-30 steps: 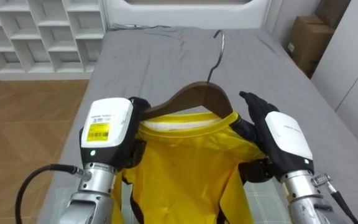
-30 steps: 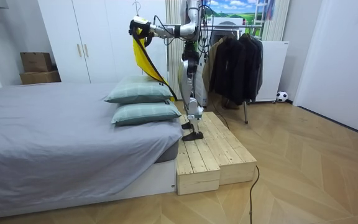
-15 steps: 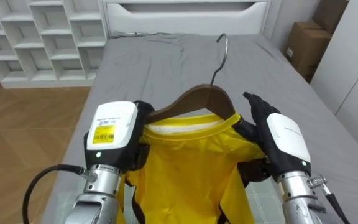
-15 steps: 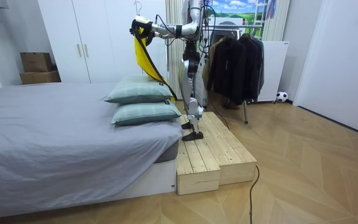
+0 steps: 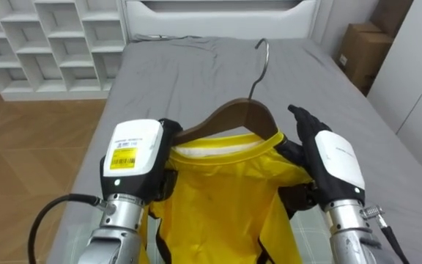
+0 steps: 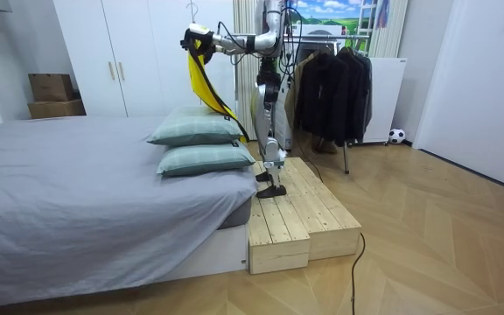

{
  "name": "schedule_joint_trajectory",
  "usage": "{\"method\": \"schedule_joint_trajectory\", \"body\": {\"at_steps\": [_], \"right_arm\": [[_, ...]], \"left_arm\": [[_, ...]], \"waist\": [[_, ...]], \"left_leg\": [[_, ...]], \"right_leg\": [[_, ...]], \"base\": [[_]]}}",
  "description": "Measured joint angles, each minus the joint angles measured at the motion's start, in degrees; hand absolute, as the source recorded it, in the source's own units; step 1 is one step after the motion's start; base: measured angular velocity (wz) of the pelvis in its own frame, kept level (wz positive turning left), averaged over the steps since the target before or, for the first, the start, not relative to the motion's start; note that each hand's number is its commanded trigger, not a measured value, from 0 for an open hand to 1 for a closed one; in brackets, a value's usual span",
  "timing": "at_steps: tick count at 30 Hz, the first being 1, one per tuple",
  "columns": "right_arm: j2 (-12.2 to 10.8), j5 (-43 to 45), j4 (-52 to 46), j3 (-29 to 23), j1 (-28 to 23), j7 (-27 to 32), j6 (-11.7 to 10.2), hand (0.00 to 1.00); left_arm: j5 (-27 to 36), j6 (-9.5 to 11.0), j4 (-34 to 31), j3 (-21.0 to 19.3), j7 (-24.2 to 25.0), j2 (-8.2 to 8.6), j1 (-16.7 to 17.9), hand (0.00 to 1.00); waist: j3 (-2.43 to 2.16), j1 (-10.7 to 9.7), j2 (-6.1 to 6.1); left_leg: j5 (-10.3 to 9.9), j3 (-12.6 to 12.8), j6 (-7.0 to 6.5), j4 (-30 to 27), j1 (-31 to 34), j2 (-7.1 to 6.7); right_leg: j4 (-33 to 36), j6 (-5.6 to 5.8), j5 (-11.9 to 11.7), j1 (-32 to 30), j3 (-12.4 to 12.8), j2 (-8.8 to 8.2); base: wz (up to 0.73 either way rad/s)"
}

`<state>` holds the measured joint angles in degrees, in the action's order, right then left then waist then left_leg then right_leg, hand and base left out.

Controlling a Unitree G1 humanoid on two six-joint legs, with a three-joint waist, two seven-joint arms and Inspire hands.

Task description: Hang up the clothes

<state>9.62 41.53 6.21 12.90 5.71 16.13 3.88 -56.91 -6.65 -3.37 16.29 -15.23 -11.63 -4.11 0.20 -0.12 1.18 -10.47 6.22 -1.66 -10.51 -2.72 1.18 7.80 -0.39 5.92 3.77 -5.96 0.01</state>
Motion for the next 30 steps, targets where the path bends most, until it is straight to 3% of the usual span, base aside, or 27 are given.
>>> {"method": "schedule_joint_trajectory", "body": {"at_steps": [1,2,3,30], "right_arm": [[0.02,-0.3,0.11,0.06,0.07,0.0,0.0,0.18],[0.02,-0.32,0.15,0.08,0.07,0.0,0.0,0.68],[0.02,-0.32,0.16,0.09,0.07,0.0,0.0,1.0],[0.24,-1.4,2.86,1.6,0.08,2.59,-0.03,1.0]], "left_arm": [[0.0,-0.08,0.0,0.02,0.0,0.0,0.0,1.0],[-0.02,-0.11,0.0,0.02,0.0,0.0,0.0,1.0],[-0.02,-0.14,0.0,0.04,0.0,0.0,0.0,1.0],[0.11,-2.22,0.02,0.92,-0.28,-0.01,0.02,1.0]], "waist": [[0.02,-0.04,0.01],[0.02,-0.04,0.02],[0.04,-0.04,0.02],[0.18,-1.72,-0.53]], "left_leg": [[0.0,-0.19,0.0,0.0,0.04,0.0],[0.0,-0.26,0.0,0.0,0.07,0.0],[0.0,-0.35,0.0,0.02,0.12,0.0],[0.01,-0.06,0.0,0.75,-0.31,-0.02]], "right_leg": [[0.0,0.0,0.0,0.0,-0.22,-0.01],[-0.01,0.0,0.0,0.0,-0.3,0.0],[-0.05,0.0,0.0,0.0,-0.4,0.0],[-0.13,0.1,0.06,-0.07,-0.47,0.01]], "base": [[0.09],[0.07],[0.04],[0.0]]}}
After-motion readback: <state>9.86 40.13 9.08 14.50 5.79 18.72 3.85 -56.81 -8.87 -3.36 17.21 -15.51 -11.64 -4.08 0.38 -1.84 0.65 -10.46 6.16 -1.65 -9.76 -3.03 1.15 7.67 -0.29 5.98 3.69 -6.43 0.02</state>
